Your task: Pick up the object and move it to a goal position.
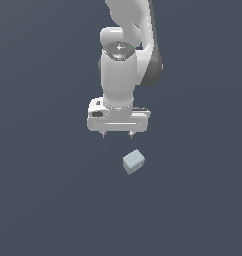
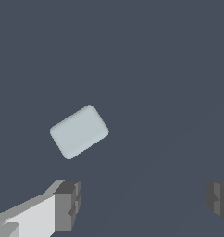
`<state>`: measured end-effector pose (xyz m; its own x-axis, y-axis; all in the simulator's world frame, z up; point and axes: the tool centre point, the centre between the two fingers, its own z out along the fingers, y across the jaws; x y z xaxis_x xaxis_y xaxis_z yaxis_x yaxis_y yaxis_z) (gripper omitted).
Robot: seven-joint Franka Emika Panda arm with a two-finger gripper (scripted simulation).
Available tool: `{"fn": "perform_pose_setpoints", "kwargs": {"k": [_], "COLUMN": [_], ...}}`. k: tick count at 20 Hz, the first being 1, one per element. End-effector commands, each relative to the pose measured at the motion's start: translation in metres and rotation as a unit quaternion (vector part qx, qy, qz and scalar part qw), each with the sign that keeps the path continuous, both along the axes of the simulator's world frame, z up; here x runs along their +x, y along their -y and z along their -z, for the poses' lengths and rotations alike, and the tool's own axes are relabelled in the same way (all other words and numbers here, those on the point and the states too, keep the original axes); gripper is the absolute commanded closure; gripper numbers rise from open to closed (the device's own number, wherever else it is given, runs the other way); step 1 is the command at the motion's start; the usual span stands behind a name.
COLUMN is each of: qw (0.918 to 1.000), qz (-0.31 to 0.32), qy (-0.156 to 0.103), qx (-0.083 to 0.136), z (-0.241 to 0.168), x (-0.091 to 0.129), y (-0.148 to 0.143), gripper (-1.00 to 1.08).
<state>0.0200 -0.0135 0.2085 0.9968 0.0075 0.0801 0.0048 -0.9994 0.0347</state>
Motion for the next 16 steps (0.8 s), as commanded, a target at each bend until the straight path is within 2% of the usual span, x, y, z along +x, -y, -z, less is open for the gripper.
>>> {"fn": "perform_pose_setpoints", "kwargs": {"k": [1,10,16], "qw": [1.0,0.9997,0.9997], "qz": [0.0,-0.024,-0.022], "qy": [0.0,-0.005,-0.005], "qx": [0.0,0.003,0.003], "z": [0.0,0.001,0.002], "x": [0.0,0.003,0.003], "y": [0.0,-0.032,-0.032], "gripper": [-0.92,-0.92,-0.92]}}
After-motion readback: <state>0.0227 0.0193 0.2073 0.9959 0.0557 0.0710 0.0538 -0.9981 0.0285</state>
